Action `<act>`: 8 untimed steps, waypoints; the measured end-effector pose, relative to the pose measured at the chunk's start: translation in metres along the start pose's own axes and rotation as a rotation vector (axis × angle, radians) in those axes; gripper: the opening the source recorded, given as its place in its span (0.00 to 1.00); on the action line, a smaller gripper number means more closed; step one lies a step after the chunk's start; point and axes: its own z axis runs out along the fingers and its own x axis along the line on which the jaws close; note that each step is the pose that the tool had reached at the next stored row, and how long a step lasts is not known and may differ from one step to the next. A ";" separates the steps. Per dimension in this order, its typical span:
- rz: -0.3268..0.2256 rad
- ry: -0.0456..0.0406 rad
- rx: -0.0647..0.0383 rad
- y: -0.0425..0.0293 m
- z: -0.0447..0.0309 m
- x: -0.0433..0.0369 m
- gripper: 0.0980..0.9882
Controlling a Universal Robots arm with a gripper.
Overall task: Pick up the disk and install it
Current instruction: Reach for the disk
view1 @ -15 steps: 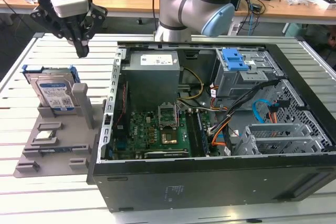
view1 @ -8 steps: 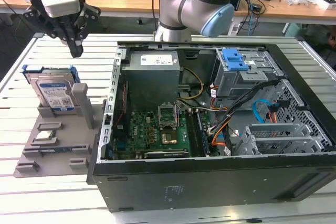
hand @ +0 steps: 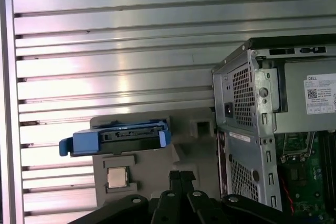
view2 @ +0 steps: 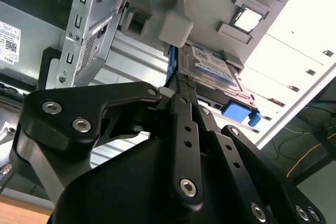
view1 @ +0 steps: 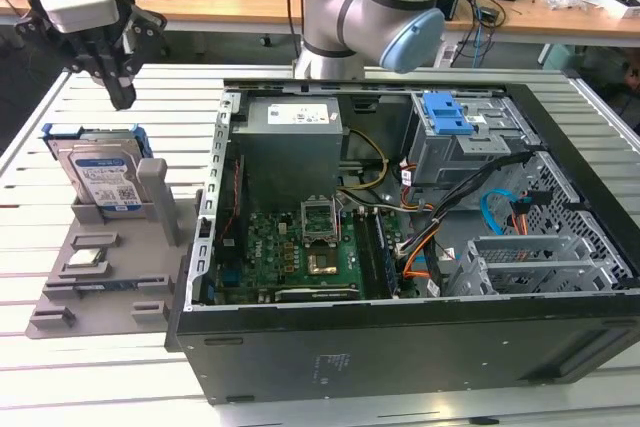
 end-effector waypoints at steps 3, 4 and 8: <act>0.000 0.0000 0.000 -0.0004 -0.0001 0.0052 0.01; 0.000 -0.0001 0.000 -0.0007 -0.0002 0.0093 0.01; 0.000 0.0000 0.000 -0.0020 -0.0007 0.0266 0.01</act>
